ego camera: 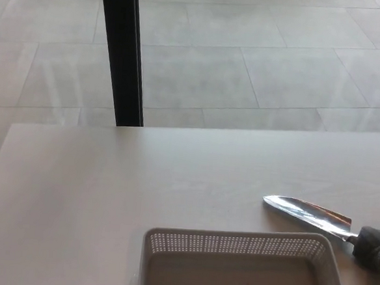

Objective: A garden tool is kept on the righthand side and a container is kept on the lefthand side on a desk infront of the robot. the robot uses its right hand to pick up the garden tool and makes a scooping motion inside the container

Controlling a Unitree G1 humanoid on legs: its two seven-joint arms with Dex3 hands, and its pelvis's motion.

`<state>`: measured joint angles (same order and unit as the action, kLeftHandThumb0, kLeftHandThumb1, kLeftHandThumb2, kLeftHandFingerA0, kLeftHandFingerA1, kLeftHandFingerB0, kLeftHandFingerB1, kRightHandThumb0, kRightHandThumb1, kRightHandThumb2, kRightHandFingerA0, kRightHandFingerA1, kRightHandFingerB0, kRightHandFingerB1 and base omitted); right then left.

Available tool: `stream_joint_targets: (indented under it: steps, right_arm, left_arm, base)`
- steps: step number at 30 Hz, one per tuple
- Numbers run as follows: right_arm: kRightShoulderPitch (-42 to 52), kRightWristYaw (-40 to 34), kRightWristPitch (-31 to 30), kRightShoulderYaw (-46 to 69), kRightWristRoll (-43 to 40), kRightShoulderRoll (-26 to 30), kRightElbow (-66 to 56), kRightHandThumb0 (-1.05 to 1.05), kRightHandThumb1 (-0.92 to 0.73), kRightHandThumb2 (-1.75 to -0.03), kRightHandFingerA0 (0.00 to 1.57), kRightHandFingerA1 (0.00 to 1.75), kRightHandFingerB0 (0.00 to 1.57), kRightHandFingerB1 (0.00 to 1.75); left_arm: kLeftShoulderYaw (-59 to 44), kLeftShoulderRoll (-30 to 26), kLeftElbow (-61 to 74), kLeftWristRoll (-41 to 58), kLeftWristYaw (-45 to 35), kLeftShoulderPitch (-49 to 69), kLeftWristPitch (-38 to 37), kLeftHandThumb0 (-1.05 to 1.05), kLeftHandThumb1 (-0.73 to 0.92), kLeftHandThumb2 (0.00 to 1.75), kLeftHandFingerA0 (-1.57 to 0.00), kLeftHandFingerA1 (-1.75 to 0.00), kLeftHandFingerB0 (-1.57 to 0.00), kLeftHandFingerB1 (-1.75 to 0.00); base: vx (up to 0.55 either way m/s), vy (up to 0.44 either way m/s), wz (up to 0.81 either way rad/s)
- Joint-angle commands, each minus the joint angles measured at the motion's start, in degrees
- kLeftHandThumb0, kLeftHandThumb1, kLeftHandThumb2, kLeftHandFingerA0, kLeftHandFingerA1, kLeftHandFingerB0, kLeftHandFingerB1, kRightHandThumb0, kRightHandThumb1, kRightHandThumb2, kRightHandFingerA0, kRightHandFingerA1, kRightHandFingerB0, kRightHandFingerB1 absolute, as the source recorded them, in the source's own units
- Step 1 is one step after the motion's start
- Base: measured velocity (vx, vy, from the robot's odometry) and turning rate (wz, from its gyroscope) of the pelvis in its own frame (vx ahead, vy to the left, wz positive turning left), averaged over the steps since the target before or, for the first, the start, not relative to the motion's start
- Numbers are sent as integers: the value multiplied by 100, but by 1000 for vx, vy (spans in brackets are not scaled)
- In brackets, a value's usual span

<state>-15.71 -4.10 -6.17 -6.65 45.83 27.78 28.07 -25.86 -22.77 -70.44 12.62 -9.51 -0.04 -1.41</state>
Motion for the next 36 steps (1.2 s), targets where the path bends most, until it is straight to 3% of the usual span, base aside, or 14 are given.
stream_joint_targets:
  steps: [1, 5, 6, 7, 10, 11, 12, 15, 22, 23, 29, 30, 35, 36]
  right_arm:
    - [-55, -12, -397, -194, 52, 123, -47, -47, -79, -71, 82, 159, 61, 79]
    - [16, 235, -425, -199, -169, 173, -144, -63, -66, -96, 84, 107, 21, 51]
    - [-9, 640, -742, -249, -161, 175, -265, -69, -83, -65, 52, 85, 14, 30]
    - [13, 1270, -1081, -369, -83, 268, -524, -103, -78, -110, 0, 16, 0, 0]
    - [63, 1615, -1151, -245, -373, 293, -736, -86, -88, -78, 0, 0, 0, 0]
    - [98, 1658, -1124, -211, -433, 308, -816, -105, -82, -116, 0, 22, 0, 1]
    - [153, 1712, -1143, -173, -483, 316, -958, -94, -92, -71, 0, 0, 0, 0]
    - [304, 1828, -1128, 9, -709, 338, -1392, -105, -92, -71, 0, 0, 0, 0]
    - [593, 2216, -1266, 395, -1078, 399, -2251, -103, -75, -117, 0, 28, 0, 0]
    - [702, 2385, -1342, 561, -1199, 471, -2593, -105, -92, -73, 0, 0, 0, 0]
    - [1345, 2860, -1359, 1666, -1796, 854, -3715, -105, -92, -71, 0, 0, 0, 0]
    - [1561, 2841, -1316, 2465, -2320, 799, -3898, -103, -73, -114, 0, 17, 0, 0]
    - [1553, 2681, -1843, 4536, -3289, 543, -3632, -43, -36, -102, 3, 57, 0, 54]
    - [1579, 2637, -2083, 4946, -3364, 477, -3674, -92, -61, -98, 11, 75, 9, 65]
  left_arm:
    - [8, -50, 34, 21, 39, 41, -37, -49, 67, 58, -67, -68, -46, -53]
    - [-18, -53, -4, 46, 47, 60, -20, -48, 67, 58, -68, -68, -47, -54]
    - [-67, -50, -39, 97, -15, 62, -30, -46, 65, 59, -66, -69, -44, -53]
    - [-49, -72, -98, 73, -21, 34, 22, -45, 66, 59, -64, -66, -43, -52]
    - [-33, -53, -17, 72, -59, 77, -6, -48, 66, 60, -62, -64, -45, -52]
    - [1, -61, -28, 31, -6, 60, 12, -48, 67, 58, -65, -65, -46, -52]
    - [-2, -56, -33, 31, 19, 59, 9, -47, 67, 59, -64, -65, -45, -52]
    - [-26, -33, -97, 43, 46, 38, -49, -48, 65, 58, -65, -65, -47, -52]
    - [-38, -20, -80, 55, 69, 42, -56, -49, 64, 58, -69, -67, -48, -53]
    - [-55, -18, -80, 75, 68, 35, -34, -50, 64, 58, -69, -68, -48, -52]
    - [-5, -21, -19, 37, 11, 107, -68, -48, 65, 58, -68, -69, -46, -54]
    - [29, -30, -36, -1, 62, 81, -19, -49, 65, 58, -67, -67, -46, -53]
    - [61, -92, 3, -36, 95, 30, 1, -45, 68, 60, -69, -68, -47, -53]
    - [72, -91, -26, -52, 105, 22, -37, -49, 50, 86, -66, -73, -41, -60]
  base:
    - [0, 0, 0]
    - [0, 0, 0]
    - [0, 0, 0]
    - [0, 0, 0]
    - [0, 0, 0]
    - [0, 0, 0]
    - [0, 0, 0]
    - [0, 0, 0]
    - [0, 0, 0]
    - [0, 0, 0]
    - [0, 0, 0]
    - [0, 0, 0]
    - [0, 0, 0]
    - [0, 0, 0]
